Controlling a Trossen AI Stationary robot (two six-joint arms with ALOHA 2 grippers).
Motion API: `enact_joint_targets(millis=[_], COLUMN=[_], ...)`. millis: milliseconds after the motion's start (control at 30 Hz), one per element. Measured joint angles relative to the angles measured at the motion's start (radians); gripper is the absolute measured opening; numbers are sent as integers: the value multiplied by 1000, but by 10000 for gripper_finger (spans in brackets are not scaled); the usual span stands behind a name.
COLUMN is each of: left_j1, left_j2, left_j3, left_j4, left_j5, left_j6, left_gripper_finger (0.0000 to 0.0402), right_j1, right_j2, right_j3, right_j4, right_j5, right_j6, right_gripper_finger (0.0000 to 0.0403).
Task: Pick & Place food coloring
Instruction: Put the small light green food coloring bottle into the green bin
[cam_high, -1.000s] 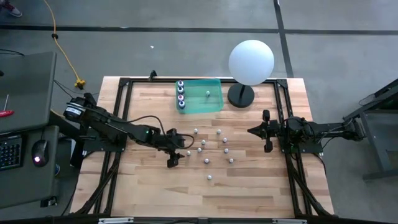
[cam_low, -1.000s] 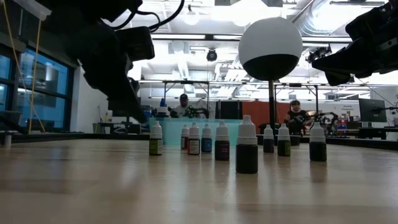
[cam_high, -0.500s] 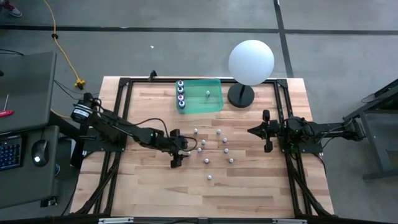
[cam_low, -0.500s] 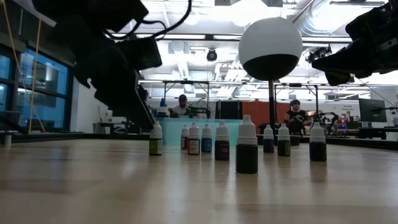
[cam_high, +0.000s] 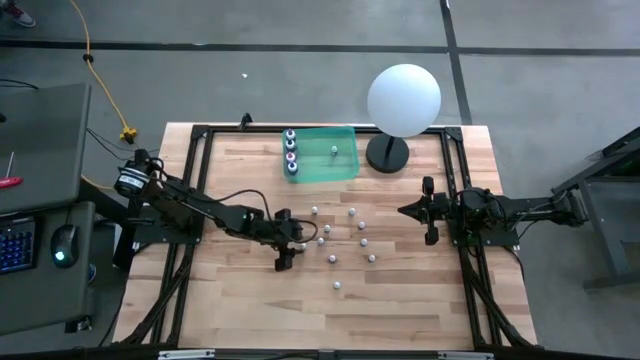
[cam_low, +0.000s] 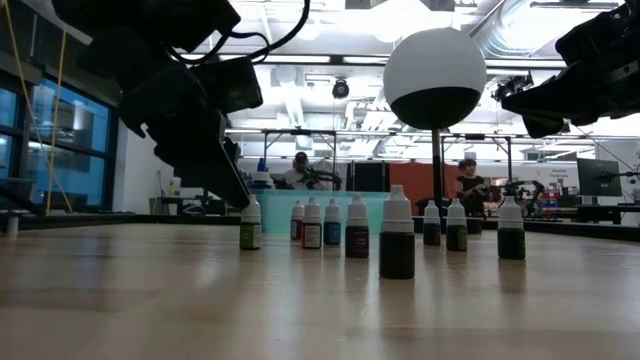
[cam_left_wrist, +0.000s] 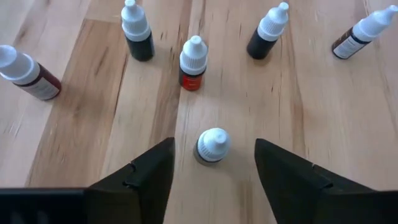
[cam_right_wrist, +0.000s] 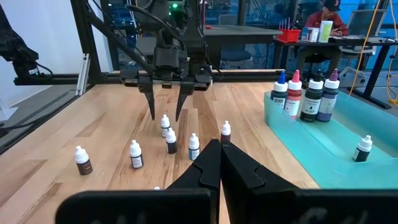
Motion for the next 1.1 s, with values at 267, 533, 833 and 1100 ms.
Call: enact_joint_targets(millis=[267,533,833,1100], left_j1=[0,2,2,3], left_j2=[0,0,0,1], left_j3=[0,0,10,100], left_j4=[2,3,-12,-159], left_j5=[10,0,7,3], left_j6=[0,13,28,85], left_gripper_finger=[175,172,172,172], right_j1=[0,0,0,0], right_j2=[0,0,0,0], right_j3=[0,0,0,0], right_j4=[0,0,0,0], right_j5=[0,0,0,0], right_j6=[0,-1,0,0], right_gripper_finger=[0,0,0,0])
